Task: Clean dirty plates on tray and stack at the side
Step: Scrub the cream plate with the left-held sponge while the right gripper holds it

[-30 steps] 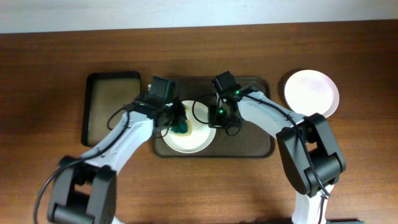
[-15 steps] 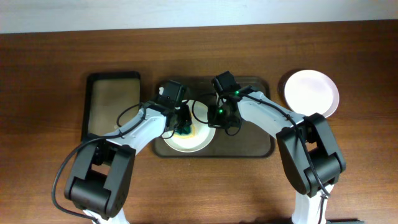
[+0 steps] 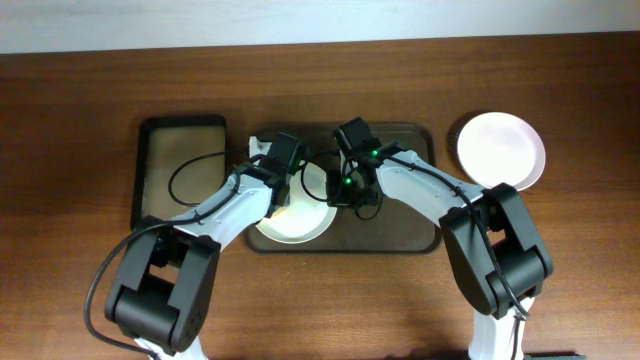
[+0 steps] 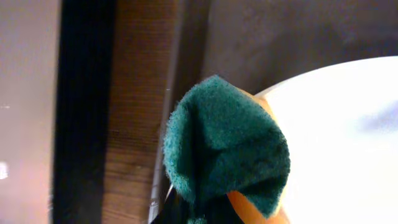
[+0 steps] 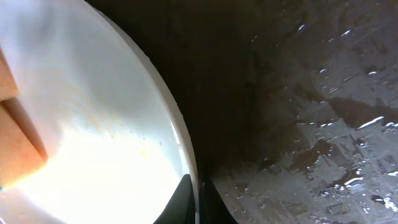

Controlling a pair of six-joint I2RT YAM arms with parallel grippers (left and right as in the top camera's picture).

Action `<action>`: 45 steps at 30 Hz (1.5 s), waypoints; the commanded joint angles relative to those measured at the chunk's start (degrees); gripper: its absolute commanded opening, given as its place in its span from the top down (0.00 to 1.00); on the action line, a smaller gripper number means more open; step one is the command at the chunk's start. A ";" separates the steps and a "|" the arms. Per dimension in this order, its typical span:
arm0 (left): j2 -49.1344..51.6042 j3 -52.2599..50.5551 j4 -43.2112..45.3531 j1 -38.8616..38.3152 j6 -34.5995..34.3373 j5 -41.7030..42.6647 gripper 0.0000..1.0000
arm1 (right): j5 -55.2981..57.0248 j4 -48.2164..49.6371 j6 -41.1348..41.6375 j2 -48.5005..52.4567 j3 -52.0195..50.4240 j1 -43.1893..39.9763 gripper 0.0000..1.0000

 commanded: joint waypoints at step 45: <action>-16.70 1.33 -2.69 4.59 -3.61 -12.79 1.00 | 4.31 -1.25 -7.17 1.01 -1.55 -1.40 0.96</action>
